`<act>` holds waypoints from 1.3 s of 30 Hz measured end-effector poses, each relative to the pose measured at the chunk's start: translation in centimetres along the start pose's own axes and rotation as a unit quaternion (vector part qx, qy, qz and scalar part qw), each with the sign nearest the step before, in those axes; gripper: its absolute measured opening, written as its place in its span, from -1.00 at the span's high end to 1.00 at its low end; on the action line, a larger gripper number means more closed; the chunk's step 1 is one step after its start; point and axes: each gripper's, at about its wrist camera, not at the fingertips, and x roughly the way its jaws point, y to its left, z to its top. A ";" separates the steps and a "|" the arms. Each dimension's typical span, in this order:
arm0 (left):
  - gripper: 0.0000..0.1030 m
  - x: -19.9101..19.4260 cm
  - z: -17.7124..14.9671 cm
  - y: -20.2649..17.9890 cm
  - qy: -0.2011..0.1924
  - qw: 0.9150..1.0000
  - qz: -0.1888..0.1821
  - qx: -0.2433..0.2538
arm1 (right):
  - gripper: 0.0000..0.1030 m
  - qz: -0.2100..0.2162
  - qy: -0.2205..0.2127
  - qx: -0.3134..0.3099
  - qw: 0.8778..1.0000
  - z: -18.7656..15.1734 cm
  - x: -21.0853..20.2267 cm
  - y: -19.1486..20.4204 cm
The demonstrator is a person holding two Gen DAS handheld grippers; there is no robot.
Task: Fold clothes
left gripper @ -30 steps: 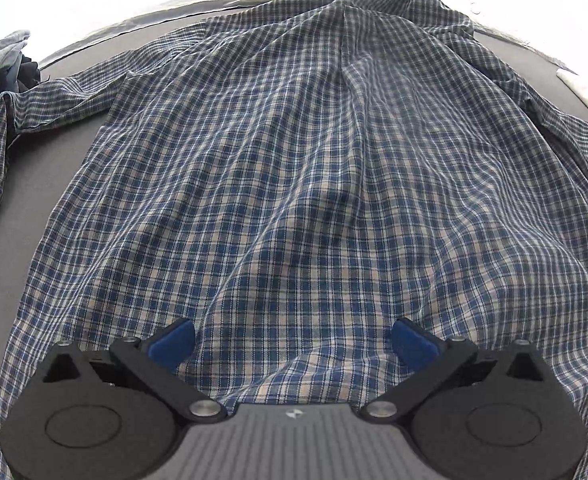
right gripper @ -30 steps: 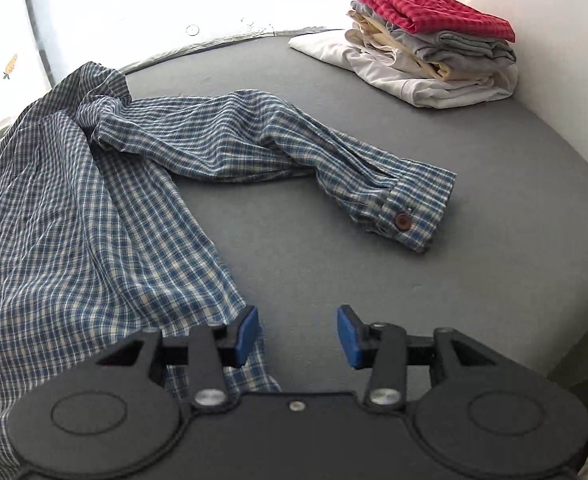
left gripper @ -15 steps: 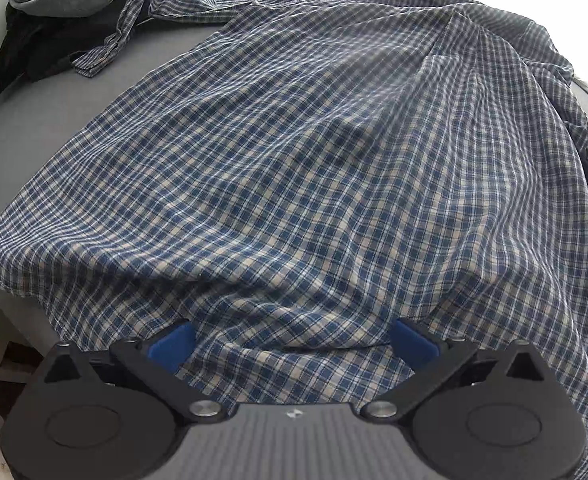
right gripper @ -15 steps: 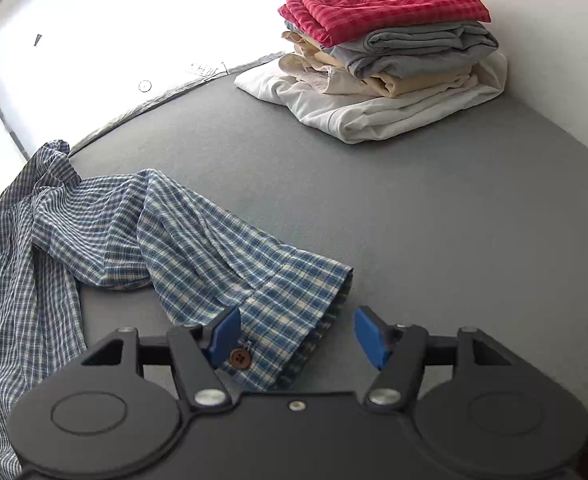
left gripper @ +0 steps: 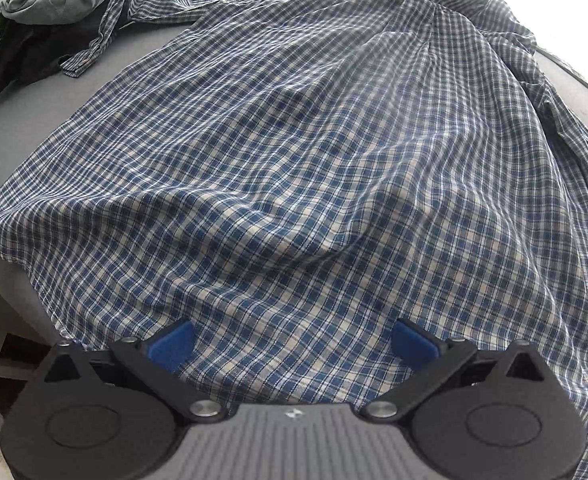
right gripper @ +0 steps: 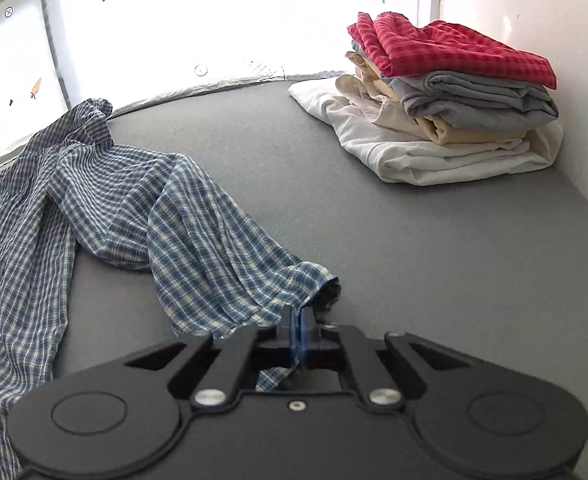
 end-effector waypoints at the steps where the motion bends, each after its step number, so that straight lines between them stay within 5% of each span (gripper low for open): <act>1: -1.00 0.0 0.0 0.0 -0.001 1.000 0.002 -0.003 | 1.00 -0.014 -0.016 0.002 1.000 0.5 -0.5 -0.7; 7: -1.00 -0.2 -0.4 -0.2 -0.010 1.000 0.007 -0.013 | 1.00 -0.101 -0.113 0.038 0.988 5.5 -3.5 -7.2; 10: -1.00 -0.1 -0.4 0.0 -0.011 1.000 0.008 -0.015 | 1.00 -0.149 -0.112 0.034 0.982 6.4 -3.0 -9.6; 12: -1.00 0.0 -0.3 0.1 -0.011 1.000 0.008 -0.016 | 0.97 -0.168 -0.073 0.053 0.982 6.2 -1.7 -11.2; 15: -1.00 0.1 -0.2 0.2 -0.010 1.000 0.008 -0.017 | 0.71 -0.150 -0.038 0.102 0.983 4.8 -0.8 -12.5; 17: -1.00 0.1 -0.2 0.2 -0.010 1.000 0.008 -0.017 | 0.01 -0.118 -0.022 0.138 0.983 3.5 -0.3 -12.6; 22: -1.00 0.1 -0.1 0.1 -0.009 1.000 0.010 -0.021 | 0.01 -0.044 0.023 0.185 0.981 1.7 2.1 -11.2; 27: -1.00 0.2 0.1 0.0 -0.007 1.000 0.011 -0.024 | -0.26 -0.022 0.040 0.168 0.985 1.9 4.2 -9.5; 30: -1.00 0.4 0.3 -0.1 -0.007 1.000 0.012 -0.027 | -0.10 -0.033 0.045 0.117 0.992 2.3 4.9 -8.3; 31: -1.00 0.4 0.3 -0.3 -0.007 0.999 0.013 -0.029 | 0.22 -0.039 0.046 0.098 0.993 2.4 5.1 -7.9; 32: -1.00 0.5 0.3 -0.4 -0.008 0.999 0.015 -0.032 | 0.90 -0.054 0.046 0.074 0.995 2.6 5.3 -7.6; 39: -1.00 0.7 0.5 -0.7 -0.013 0.999 0.016 -0.036 | 0.95 -0.116 0.024 0.039 0.992 3.9 5.1 -10.5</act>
